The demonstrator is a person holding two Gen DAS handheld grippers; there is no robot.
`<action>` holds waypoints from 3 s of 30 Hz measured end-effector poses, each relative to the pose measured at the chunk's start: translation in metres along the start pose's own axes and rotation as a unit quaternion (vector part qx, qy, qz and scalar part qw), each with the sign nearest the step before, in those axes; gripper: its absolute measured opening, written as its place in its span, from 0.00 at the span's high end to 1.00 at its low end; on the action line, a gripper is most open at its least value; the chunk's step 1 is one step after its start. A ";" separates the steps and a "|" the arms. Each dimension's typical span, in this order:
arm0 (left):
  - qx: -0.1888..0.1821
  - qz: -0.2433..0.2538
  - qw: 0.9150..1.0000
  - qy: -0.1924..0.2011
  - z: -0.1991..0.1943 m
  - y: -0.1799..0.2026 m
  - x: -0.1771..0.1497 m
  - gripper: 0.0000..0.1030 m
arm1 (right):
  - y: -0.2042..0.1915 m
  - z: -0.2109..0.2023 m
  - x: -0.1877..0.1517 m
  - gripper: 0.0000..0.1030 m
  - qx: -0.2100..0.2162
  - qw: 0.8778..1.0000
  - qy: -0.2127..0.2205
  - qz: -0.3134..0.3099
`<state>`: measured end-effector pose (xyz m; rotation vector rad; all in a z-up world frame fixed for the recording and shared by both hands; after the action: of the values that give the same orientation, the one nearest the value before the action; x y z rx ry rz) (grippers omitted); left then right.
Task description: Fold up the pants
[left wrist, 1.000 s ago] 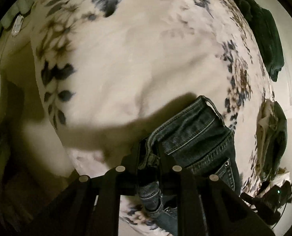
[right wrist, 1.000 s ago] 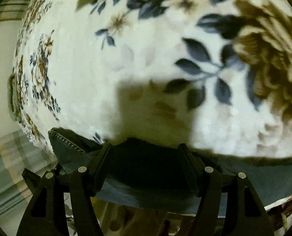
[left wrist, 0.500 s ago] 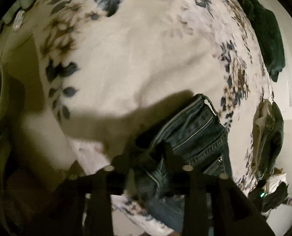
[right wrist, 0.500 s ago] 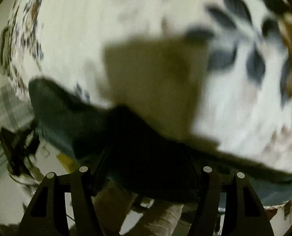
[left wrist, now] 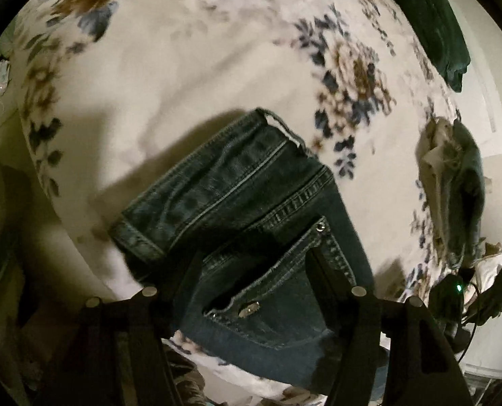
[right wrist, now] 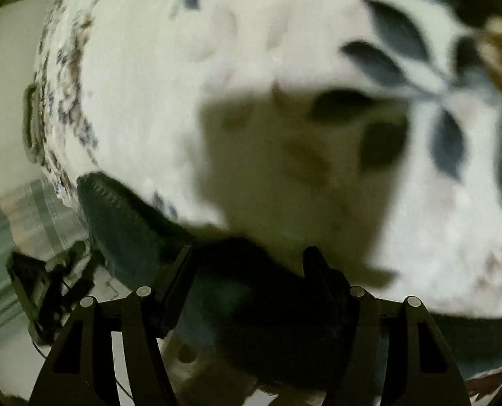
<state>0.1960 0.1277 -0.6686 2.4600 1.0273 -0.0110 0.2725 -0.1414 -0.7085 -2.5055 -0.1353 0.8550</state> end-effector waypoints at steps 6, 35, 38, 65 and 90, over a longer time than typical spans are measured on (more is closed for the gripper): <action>0.007 -0.001 1.000 -0.009 0.009 -0.003 0.002 0.41 | -0.015 0.007 -0.007 0.78 -0.015 1.000 0.002 -0.010; 0.121 0.213 0.970 -0.004 0.014 0.113 -0.056 0.11 | 0.147 -0.106 -0.153 0.04 0.015 0.946 0.281 0.159; 0.124 0.259 0.958 -0.027 0.041 0.154 -0.088 0.09 | 0.205 -0.101 -0.198 0.04 0.040 0.926 0.308 0.217; 0.224 0.362 0.903 -0.056 0.236 0.250 -0.220 0.00 | 0.557 -0.147 -0.307 0.24 0.358 0.697 0.559 0.271; 0.228 0.386 0.893 -0.044 0.189 0.278 -0.233 0.00 | 0.490 -0.213 -0.348 0.92 0.199 0.719 0.595 0.299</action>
<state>0.2477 -0.2781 -0.6767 3.0897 -0.0723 -0.1164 0.0913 -0.7445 -0.6045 -2.1629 1.1858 -0.6348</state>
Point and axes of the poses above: each gripper's, at about its wrist camera, not at the fingertips, and z roughly the way its jaws point, y to its right, x to its top, the point moved 9 cm from there along z, roughly the way its jaws point, and after that the axes turned 12 degrees about -y, right-handed, at the moved point
